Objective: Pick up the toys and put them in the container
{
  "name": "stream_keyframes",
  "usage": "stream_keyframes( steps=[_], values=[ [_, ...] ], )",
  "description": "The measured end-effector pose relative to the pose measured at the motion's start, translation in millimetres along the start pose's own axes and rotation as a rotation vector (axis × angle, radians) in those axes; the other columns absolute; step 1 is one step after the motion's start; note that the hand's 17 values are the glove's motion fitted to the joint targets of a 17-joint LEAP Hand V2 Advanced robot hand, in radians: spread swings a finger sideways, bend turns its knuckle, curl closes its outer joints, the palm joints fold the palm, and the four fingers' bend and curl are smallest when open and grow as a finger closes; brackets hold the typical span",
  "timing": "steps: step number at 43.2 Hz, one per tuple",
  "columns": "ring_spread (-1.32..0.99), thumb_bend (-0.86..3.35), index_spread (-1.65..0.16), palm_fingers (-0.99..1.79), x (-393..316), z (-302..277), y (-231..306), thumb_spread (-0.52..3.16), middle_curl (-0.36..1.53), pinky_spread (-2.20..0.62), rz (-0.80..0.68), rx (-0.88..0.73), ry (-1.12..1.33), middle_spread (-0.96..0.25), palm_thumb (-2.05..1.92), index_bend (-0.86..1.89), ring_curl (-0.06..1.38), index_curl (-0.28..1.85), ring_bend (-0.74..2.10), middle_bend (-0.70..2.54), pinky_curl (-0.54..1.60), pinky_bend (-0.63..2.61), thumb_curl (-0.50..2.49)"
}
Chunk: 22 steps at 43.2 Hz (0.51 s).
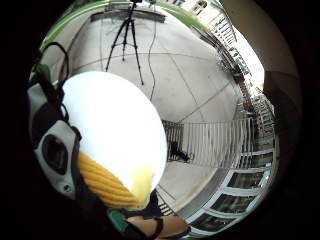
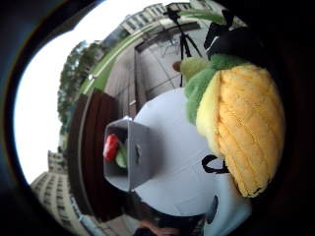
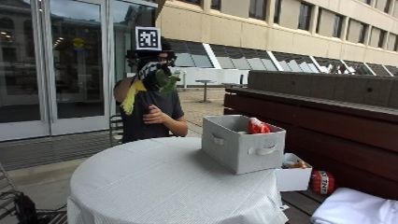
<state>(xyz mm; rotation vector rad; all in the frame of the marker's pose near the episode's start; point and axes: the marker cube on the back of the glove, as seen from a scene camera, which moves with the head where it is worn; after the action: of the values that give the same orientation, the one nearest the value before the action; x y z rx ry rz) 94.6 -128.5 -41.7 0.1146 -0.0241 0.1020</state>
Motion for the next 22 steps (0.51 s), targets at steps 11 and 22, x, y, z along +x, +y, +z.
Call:
stream_keyframes(
  steps=[11,22],
  values=[
    [-0.41,0.22,-0.41,0.93,-146.3,-30.2,20.5,0.78,0.61,-0.48,-0.16,0.008,-0.052,-0.43,0.75,0.08,0.48,-0.02,1.29,0.72,0.37,1.01,0.83],
    [-0.41,0.21,-0.41,0.93,-268.1,-34.5,61.3,0.76,0.63,-0.48,-0.301,0.0,-0.051,-0.44,0.75,0.08,0.48,-0.01,1.3,0.71,0.37,1.01,0.89]
  ],
)
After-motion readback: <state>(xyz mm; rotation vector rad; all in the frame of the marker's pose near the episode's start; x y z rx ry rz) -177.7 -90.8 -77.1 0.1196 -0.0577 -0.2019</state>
